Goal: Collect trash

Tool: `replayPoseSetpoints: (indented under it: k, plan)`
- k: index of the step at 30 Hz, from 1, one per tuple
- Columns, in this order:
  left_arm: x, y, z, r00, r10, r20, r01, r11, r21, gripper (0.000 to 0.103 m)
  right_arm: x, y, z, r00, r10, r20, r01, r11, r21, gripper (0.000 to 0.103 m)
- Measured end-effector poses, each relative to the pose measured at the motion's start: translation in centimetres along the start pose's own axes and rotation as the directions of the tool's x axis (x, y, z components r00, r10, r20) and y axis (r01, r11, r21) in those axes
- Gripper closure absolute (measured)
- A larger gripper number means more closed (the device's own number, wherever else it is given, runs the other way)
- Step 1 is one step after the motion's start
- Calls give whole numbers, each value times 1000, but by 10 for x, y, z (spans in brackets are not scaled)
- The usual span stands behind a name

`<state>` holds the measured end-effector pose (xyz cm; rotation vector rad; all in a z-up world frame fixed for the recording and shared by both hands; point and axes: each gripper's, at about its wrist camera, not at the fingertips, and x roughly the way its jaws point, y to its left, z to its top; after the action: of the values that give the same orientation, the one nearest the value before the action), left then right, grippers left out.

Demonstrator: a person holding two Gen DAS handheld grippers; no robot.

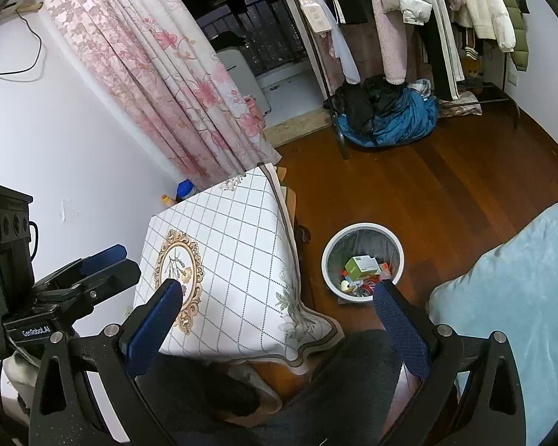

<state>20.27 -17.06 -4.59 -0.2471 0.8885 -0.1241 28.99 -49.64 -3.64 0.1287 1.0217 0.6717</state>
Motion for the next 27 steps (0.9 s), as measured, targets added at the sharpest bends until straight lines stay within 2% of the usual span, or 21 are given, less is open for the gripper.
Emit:
replayPoseSetpoints:
  k: [4, 6, 15, 27]
  plan:
    - [-3, 1, 0, 1000, 10, 9, -10, 1000, -1, 8, 1, 1, 1, 1000, -4, -1, 4, 1000, -1, 0]
    - [-3, 0, 0, 1000, 22, 15, -22, 1000, 0, 0, 3, 2, 2, 1000, -5, -3, 5, 1000, -1, 0]
    - [-4, 2, 3, 1000, 19, 20, -19, 1000, -10, 0, 6, 3, 4, 1000, -12, -4, 12, 1000, -8, 0]
    - [2, 1, 3, 999, 8, -32, -10, 999, -41, 0, 12, -1, 10, 999, -7, -41, 6, 1000, -25, 0]
